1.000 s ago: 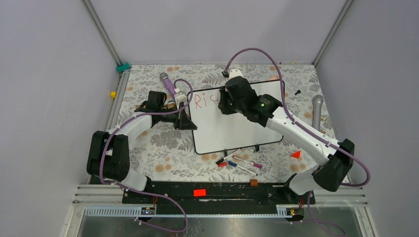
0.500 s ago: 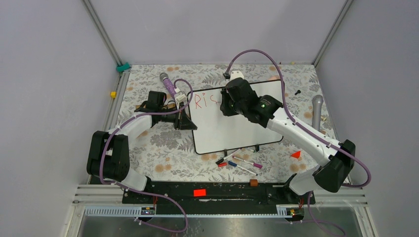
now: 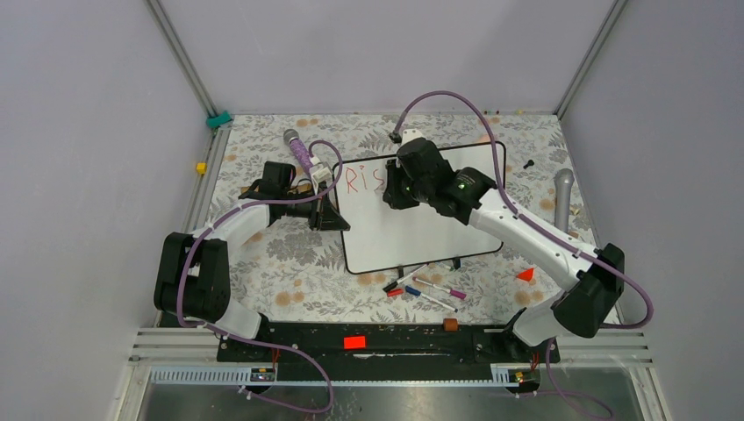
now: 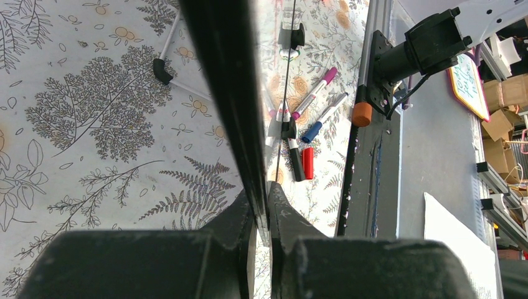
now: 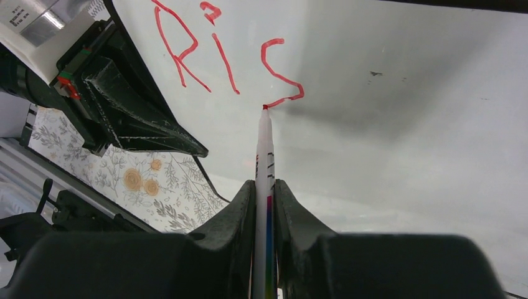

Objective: Write a sentence on the whiteboard

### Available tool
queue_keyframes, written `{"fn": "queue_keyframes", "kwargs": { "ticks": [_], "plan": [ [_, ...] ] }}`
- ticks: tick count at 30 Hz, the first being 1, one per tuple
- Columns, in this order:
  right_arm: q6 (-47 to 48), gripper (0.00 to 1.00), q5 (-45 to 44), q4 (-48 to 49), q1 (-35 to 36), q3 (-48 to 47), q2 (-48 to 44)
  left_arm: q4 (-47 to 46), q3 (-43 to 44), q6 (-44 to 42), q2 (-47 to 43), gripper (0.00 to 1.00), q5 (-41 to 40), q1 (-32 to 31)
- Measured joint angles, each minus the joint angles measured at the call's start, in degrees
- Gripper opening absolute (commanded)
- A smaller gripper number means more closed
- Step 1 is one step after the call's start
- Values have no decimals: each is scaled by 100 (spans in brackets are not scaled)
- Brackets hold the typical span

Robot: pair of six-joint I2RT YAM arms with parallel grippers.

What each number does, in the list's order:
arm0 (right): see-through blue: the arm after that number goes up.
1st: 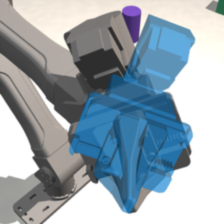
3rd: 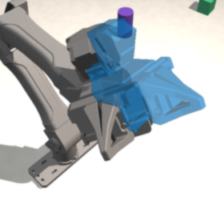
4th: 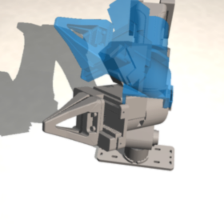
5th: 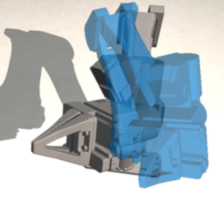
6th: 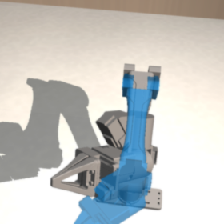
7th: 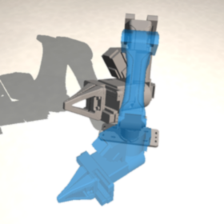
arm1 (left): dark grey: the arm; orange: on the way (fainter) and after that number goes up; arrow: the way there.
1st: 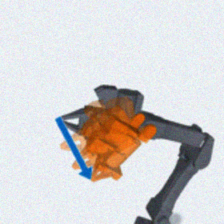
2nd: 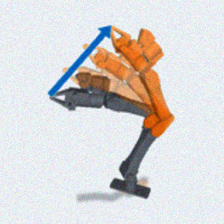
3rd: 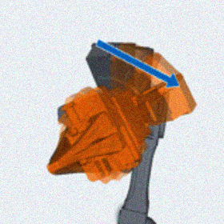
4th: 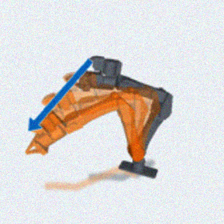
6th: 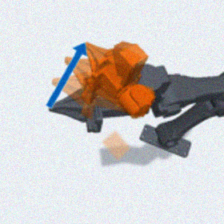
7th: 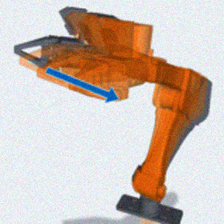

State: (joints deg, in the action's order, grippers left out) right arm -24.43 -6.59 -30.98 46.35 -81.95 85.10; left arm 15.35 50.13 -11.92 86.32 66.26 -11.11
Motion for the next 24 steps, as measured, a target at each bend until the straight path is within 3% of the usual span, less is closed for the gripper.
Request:
{"fn": "queue_keyframes", "kwargs": {
  "ticks": [12,24],
  "plan": [
    [76,0,214,546,-2,389,-330,-4,0,-26,0,0,11,0],
    [122,0,-160,616,-153,457,-605,-4,0,-28,0,0,13,0]
  ]
}}
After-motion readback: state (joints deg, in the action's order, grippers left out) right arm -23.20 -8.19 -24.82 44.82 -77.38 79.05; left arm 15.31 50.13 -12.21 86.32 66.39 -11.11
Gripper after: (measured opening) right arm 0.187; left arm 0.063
